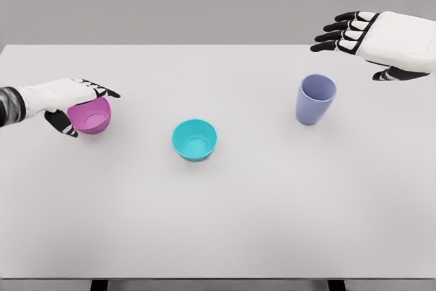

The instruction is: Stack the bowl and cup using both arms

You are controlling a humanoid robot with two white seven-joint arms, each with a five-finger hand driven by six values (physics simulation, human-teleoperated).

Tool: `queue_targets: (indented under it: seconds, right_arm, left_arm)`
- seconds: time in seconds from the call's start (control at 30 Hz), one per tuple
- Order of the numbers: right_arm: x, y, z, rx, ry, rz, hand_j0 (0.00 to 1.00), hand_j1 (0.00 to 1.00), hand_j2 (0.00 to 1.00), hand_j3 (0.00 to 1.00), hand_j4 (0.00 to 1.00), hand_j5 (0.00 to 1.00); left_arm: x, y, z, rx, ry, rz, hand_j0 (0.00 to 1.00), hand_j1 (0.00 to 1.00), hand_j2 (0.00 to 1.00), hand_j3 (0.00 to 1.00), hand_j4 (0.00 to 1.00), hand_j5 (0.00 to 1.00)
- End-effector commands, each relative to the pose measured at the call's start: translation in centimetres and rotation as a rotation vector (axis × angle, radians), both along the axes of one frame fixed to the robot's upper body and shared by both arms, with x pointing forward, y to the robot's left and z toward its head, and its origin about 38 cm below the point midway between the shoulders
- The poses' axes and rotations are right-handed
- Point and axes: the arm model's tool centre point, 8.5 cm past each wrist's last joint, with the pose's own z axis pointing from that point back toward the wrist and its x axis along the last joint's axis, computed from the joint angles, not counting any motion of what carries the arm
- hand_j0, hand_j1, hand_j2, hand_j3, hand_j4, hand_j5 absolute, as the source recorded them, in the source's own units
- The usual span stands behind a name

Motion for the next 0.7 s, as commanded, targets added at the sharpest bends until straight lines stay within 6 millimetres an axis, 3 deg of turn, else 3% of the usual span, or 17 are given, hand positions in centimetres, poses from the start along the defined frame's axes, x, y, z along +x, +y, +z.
queue_targets:
  seconds: [0.0, 0.67]
  right_arm:
    - [0.0, 0.0, 0.1, 0.004, 0.001, -0.002, 1.0, 1.0, 1.0, 1.0, 1.0, 1.0]
    - [0.0, 0.0, 0.0, 0.004, 0.003, -0.002, 1.0, 1.0, 1.0, 1.0, 1.0, 1.0]
  left_arm:
    - [0.3, 0.2, -0.5, -0.007, 0.01, 0.014, 1.0, 1.0, 1.0, 1.0, 1.0, 1.0]
    - [0.9, 0.3, -1.9, -0.015, 0.035, 0.041, 1.0, 1.0, 1.0, 1.0, 1.0, 1.0]
